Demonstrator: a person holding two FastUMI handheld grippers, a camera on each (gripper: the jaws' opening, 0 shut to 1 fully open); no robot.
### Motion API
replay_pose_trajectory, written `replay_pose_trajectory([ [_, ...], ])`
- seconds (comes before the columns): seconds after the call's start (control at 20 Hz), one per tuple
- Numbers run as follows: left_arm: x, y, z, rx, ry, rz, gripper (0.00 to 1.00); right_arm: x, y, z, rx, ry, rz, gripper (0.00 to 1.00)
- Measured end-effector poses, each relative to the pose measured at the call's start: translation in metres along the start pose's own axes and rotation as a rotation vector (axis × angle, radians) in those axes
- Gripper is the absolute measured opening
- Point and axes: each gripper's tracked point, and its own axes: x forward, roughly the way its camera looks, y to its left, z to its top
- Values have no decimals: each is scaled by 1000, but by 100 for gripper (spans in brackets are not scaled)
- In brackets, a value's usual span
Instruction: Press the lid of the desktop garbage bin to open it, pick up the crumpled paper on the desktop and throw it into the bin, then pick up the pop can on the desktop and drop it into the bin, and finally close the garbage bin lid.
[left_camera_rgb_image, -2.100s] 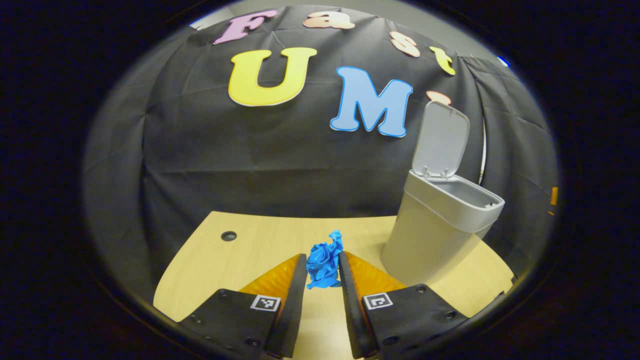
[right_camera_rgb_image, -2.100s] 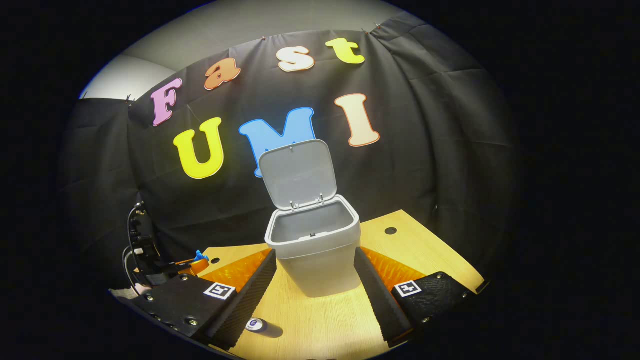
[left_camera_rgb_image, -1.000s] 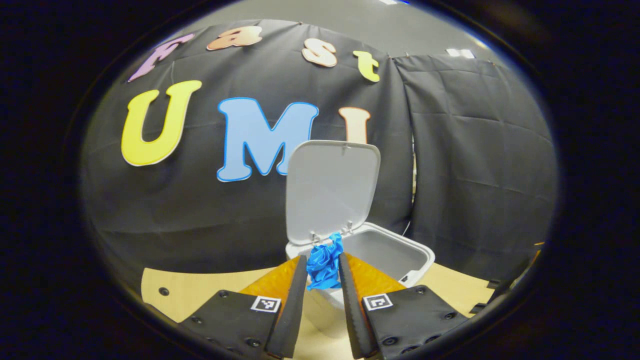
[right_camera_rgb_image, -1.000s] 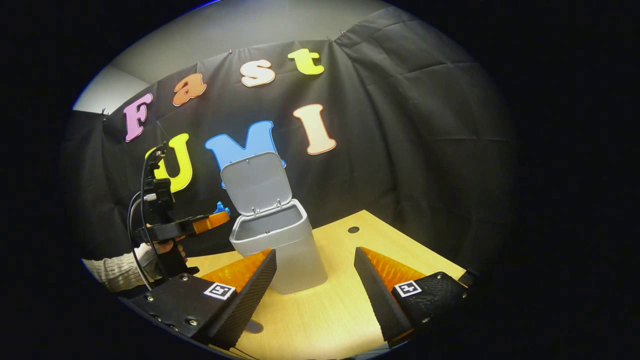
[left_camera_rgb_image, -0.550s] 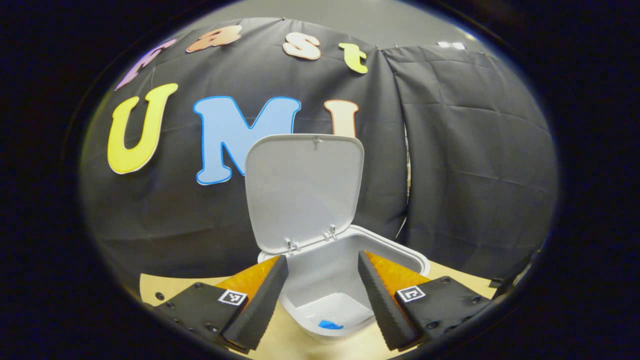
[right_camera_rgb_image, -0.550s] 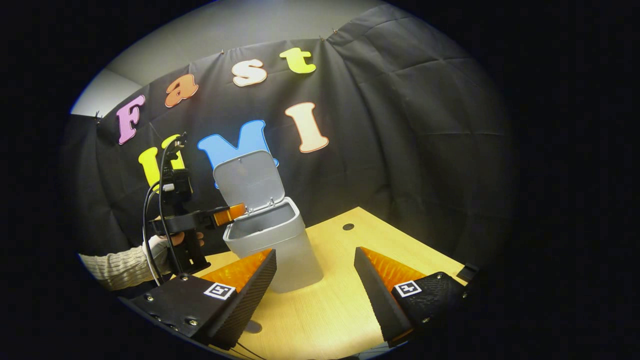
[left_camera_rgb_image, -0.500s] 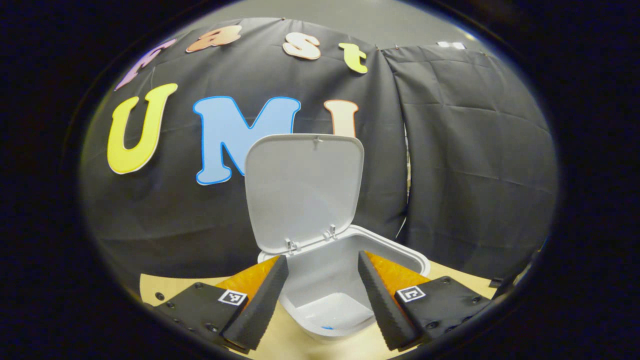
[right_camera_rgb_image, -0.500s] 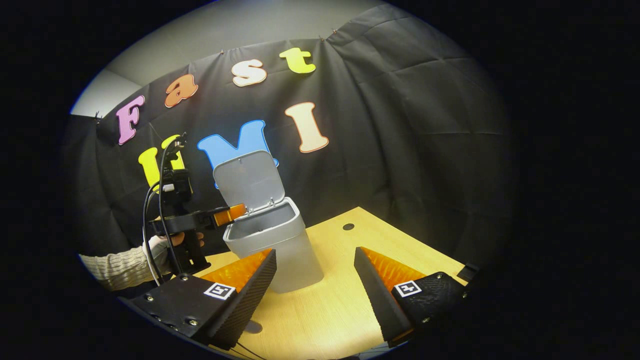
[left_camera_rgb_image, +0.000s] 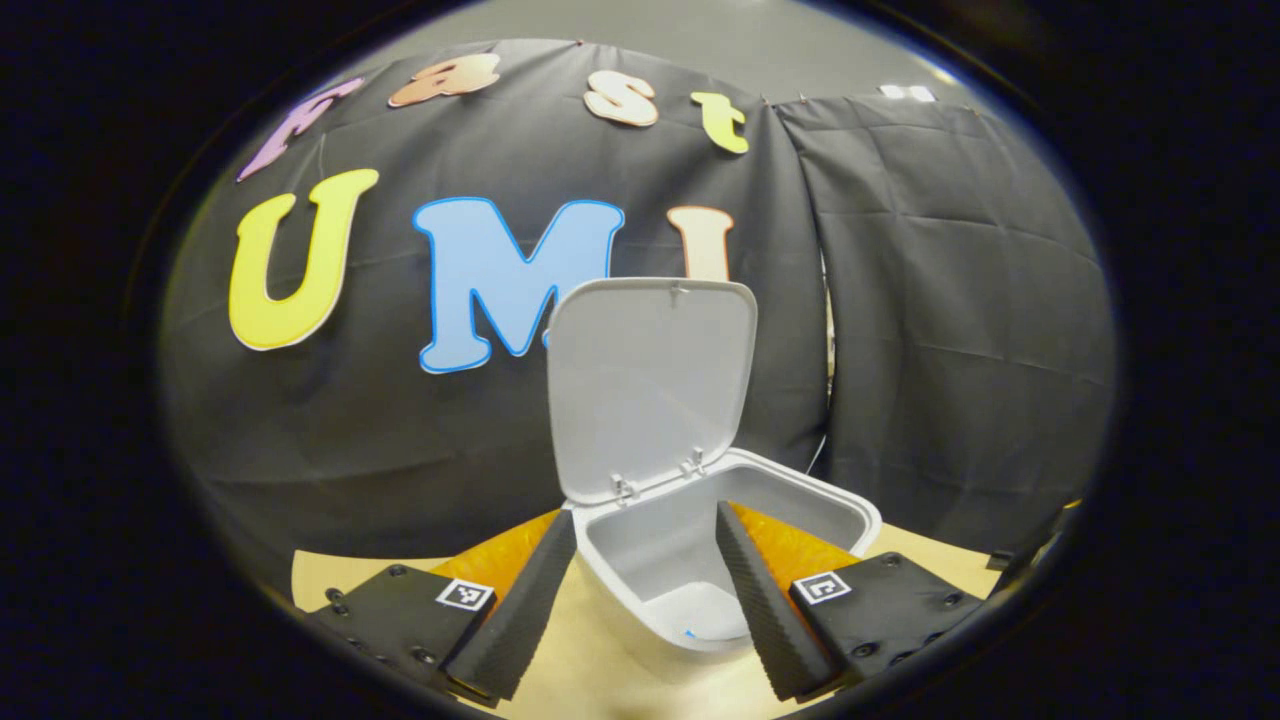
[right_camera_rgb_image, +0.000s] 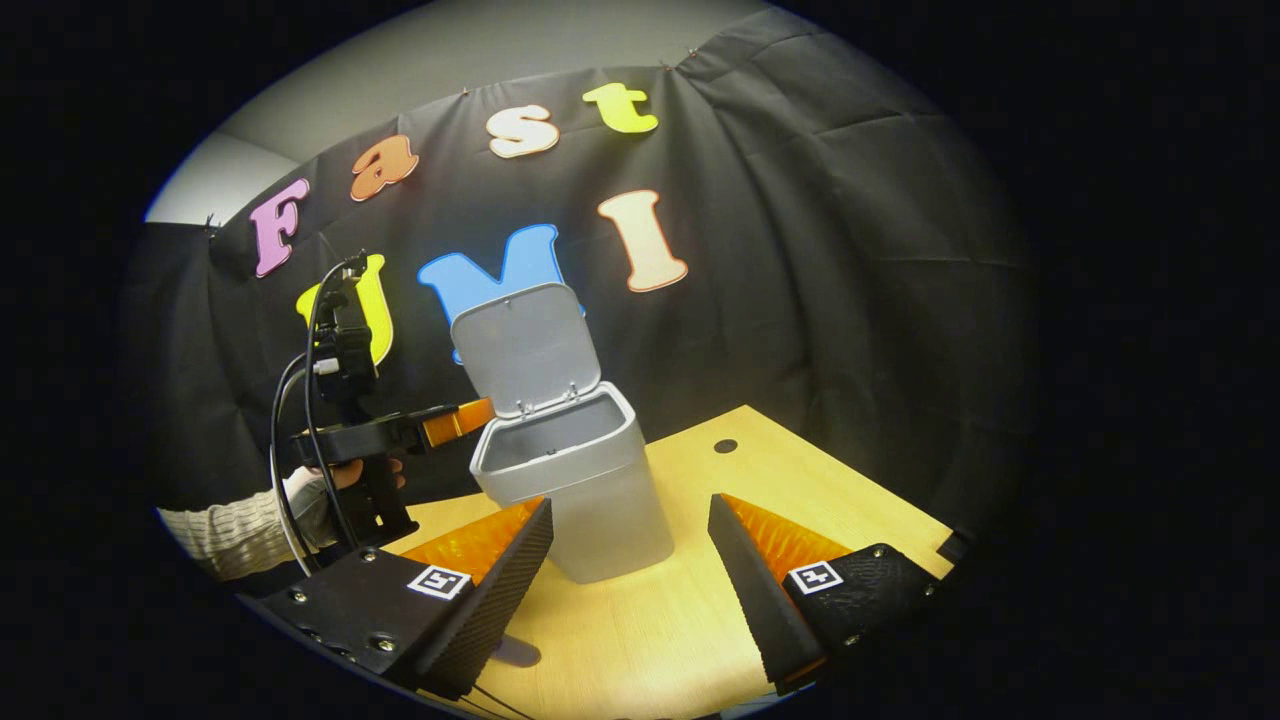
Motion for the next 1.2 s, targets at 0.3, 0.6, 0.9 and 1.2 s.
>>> replay_pose_trajectory([
  [0.3, -39, 52, -1, -10, -13, 74, 91, 21, 42, -12, -35, 46, 111, 100],
  [0.6, -90, 114, -17, -21, -5, 180, 93, 42, 98, -38, -102, 120, 251, 100],
  [0.9, -141, 158, -28, -16, -6, 273, 93, 54, 143, -80, -177, 229, 365, 100],
  [1.2, -178, 183, -48, -56, 8, 336, 91, 57, 168, -136, -271, 345, 437, 100],
])
